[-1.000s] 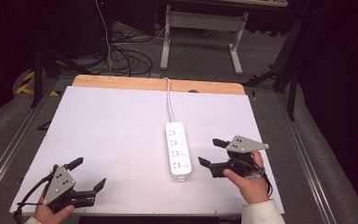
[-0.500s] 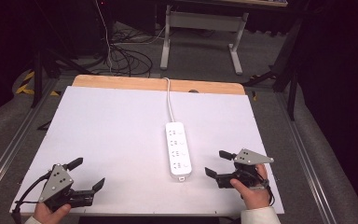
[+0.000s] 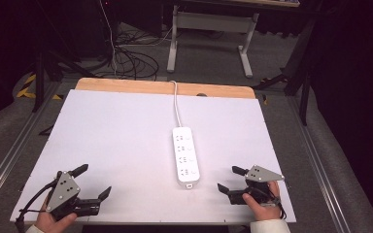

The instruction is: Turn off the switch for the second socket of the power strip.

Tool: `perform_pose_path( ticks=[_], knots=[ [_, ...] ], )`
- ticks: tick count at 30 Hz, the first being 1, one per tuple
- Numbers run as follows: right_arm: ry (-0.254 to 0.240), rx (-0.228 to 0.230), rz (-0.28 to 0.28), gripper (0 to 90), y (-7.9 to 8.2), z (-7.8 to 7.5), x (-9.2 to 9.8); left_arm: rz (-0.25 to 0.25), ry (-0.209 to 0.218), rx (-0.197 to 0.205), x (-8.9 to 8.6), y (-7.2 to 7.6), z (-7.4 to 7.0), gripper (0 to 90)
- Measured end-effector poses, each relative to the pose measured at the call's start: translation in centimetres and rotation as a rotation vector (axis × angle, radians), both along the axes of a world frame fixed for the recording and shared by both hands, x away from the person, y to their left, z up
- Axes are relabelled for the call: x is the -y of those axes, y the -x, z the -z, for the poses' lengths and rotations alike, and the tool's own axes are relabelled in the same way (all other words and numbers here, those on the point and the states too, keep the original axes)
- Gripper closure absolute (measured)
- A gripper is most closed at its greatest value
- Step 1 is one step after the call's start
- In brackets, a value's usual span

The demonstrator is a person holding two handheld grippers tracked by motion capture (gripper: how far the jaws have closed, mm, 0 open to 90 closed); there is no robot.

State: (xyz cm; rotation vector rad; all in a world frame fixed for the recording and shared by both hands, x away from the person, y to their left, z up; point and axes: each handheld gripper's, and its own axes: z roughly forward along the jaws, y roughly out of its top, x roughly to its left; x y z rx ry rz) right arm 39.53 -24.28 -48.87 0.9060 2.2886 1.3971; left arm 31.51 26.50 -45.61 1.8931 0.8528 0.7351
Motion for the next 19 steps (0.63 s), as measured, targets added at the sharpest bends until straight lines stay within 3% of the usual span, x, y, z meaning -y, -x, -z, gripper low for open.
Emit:
perform_pose_path(
  ticks=[2, 6, 12, 19],
  knots=[
    [0.021, 0.005, 0.004, 14.2, 0.12, 0.10, -0.17, 0.005, -0.006, 0.002, 0.10, 0.00, 0.01, 5.7],
    [-0.013, 0.030, 0.037, 14.0, 0.18, -0.25, -0.06, 0.008, -0.006, 0.001, 0.18, -0.03, 0.03, 5.7],
    [-0.032, -0.020, 0.048, 15.6, -0.01, -0.16, 0.03, 0.007, 0.022, -0.026, -0.04, -0.30, 0.06, 5.7],
    [0.045, 0.015, 0.021, 13.1, 0.08, -0.05, -0.03, 0.010, 0.038, -0.036, -0.12, -0.40, 0.08, 5.7]
  ],
)
